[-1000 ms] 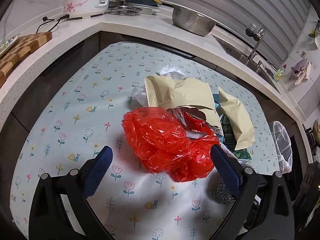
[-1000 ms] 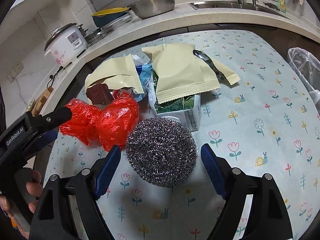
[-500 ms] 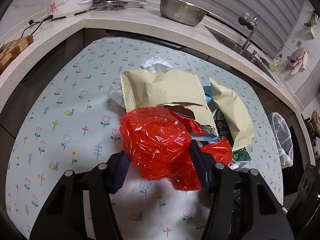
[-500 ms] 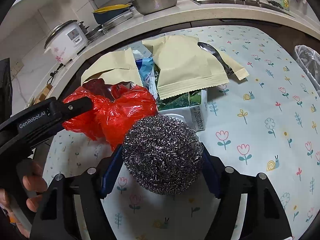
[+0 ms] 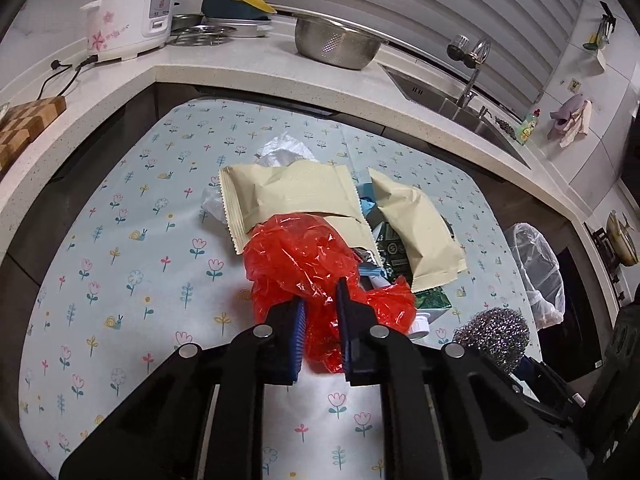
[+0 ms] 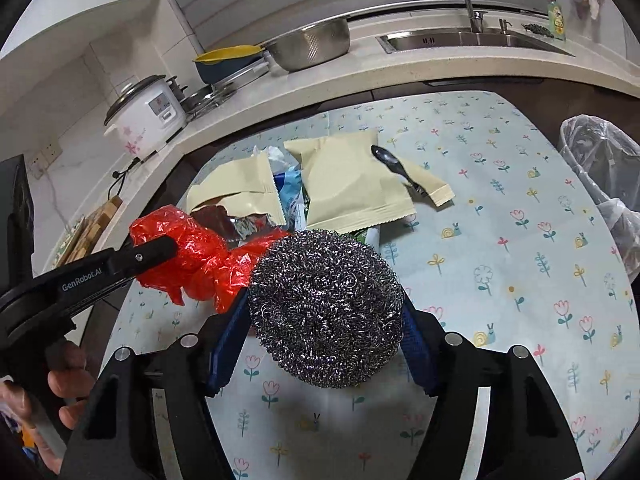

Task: Collect trash
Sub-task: 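Grasp the steel wool with the right tool while the left tool grasps the red bag, then carry steel wool and red bag to the bin and open both tools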

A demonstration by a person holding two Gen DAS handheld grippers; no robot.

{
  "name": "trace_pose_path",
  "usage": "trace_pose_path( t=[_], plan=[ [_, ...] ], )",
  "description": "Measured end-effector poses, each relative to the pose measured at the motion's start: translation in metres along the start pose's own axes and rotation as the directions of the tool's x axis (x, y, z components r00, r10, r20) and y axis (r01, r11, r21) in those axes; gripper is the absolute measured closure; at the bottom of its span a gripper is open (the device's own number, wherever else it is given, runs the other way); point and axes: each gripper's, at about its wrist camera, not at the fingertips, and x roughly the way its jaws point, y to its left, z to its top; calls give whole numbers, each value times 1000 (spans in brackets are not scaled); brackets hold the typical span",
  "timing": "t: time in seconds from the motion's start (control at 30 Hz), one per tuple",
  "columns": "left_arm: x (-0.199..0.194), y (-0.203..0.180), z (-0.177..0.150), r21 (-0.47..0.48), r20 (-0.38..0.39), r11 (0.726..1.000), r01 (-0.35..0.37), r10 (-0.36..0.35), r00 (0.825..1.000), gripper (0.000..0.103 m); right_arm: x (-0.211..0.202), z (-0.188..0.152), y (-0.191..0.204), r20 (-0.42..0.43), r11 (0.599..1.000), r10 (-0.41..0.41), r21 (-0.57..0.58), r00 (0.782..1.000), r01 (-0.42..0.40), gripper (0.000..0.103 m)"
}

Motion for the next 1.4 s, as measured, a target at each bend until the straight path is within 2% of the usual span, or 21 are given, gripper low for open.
trace_pose_path(
  t=[0.3, 0.6, 0.93, 1.4],
  plan=[
    [-27, -47, 4, 76, 49, 996, 36, -40, 998, 91, -40, 12, -30, 79, 999, -33, 46, 996, 30, 37],
    [-29, -111, 6, 169, 56, 983, 76, -87, 995, 91, -77, 21, -71, 146, 994, -75, 93, 986, 62, 37],
    [-12, -186, 3, 255, 26, 959, 125, -136, 990, 91, -105, 32, -134, 199, 979, -143, 170, 970, 110, 37],
    [24, -275, 1, 337, -18, 924, 181, -186, 982, 91, -126, 42, -223, 229, 946, -233, 278, 945, 166, 37]
  ],
)
